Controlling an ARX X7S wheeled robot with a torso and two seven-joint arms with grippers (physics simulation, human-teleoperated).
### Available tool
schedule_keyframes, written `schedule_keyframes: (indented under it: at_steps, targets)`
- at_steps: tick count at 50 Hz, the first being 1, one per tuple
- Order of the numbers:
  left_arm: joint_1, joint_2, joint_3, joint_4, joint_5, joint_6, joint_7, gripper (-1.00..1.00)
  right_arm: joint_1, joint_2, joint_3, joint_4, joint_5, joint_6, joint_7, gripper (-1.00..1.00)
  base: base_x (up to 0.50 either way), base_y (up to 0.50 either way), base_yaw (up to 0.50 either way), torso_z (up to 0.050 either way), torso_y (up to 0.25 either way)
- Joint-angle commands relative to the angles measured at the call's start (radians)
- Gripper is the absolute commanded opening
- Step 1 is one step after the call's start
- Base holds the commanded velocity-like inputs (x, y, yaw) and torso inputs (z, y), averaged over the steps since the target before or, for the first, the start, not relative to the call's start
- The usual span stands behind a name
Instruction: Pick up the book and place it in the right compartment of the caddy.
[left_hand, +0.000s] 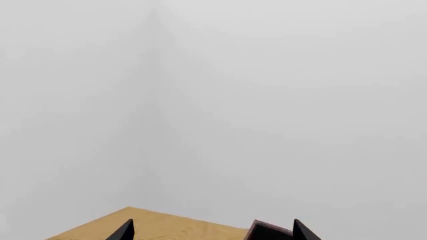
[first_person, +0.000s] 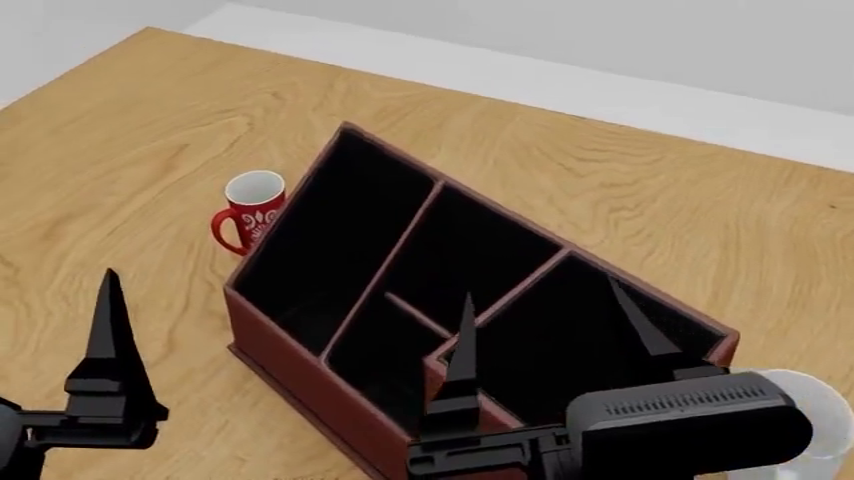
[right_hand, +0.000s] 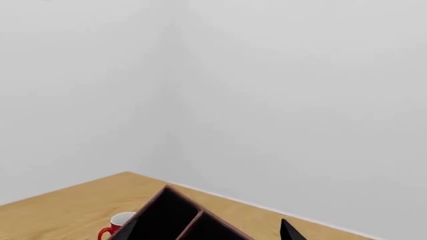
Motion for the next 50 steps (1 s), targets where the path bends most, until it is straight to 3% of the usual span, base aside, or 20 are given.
schedule_keyframes:
  at_steps: [1, 11, 15, 21, 25, 27, 30, 32, 38, 50]
  targets:
    - [0.001, -0.006, 0.004, 0.000, -0.003, 0.005, -0.006, 1.00, -0.003, 0.000, 0.003, -0.004, 0.007, -0.003, 0.015, 1.00, 0.00, 0.00, 0.50, 0.000, 0.000]
    - [-0.005, -0.015, 0.007, 0.000, -0.013, 0.003, -0.015, 1.00, 0.005, 0.001, 0.008, -0.003, 0.036, 0.003, 0.011, 1.00, 0.00, 0.00, 0.15, 0.000, 0.000]
    - [-0.021, -0.021, -0.014, -0.002, -0.035, -0.008, -0.023, 1.00, 0.030, 0.029, 0.009, -0.096, 0.086, 0.171, 0.046, 1.00, 0.00, 0.00, 0.00, 0.000, 0.000]
    - [-0.023, -0.029, -0.020, 0.006, -0.046, -0.014, -0.030, 1.00, 0.251, 0.096, 0.072, -0.362, 0.237, 0.724, 0.169, 1.00, 0.00, 0.00, 0.00, 0.000, 0.000]
    - [-0.020, -0.036, -0.031, 0.028, -0.065, -0.024, -0.035, 1.00, 0.522, 0.043, 0.292, -0.447, 0.516, 1.154, 0.227, 1.00, 0.00, 0.00, 0.00, 0.000, 0.000]
    - [-0.021, -0.038, -0.035, 0.032, -0.072, -0.026, -0.036, 1.00, 0.654, 0.147, 0.336, -0.303, 0.816, 1.154, 0.527, 1.00, 0.00, 0.00, 0.00, 0.000, 0.000]
    - [-0.024, -0.041, -0.040, 0.039, -0.080, -0.032, -0.039, 1.00, 0.833, 0.263, 0.237, -0.130, 1.266, 1.080, 0.977, 1.00, 0.00, 0.00, 0.00, 0.000, 0.000]
    - [-0.021, -0.042, -0.039, 0.039, -0.081, -0.030, -0.039, 1.00, 0.905, 0.314, 0.163, -0.076, 1.566, 1.035, 1.080, 1.00, 0.00, 0.00, 0.00, 0.000, 0.000]
    - [-0.022, -0.045, -0.037, 0.049, -0.088, -0.036, -0.042, 1.00, 1.023, 0.410, 0.010, 0.033, 1.859, 0.937, 1.167, 1.00, 0.00, 0.00, 0.00, 0.000, 0.000]
    - [-0.020, -0.053, -0.040, 0.059, -0.098, -0.037, -0.048, 1.00, 1.270, 0.545, -0.239, 0.132, 2.226, 0.813, 1.264, 1.00, 0.00, 0.00, 0.00, 0.000, 0.000]
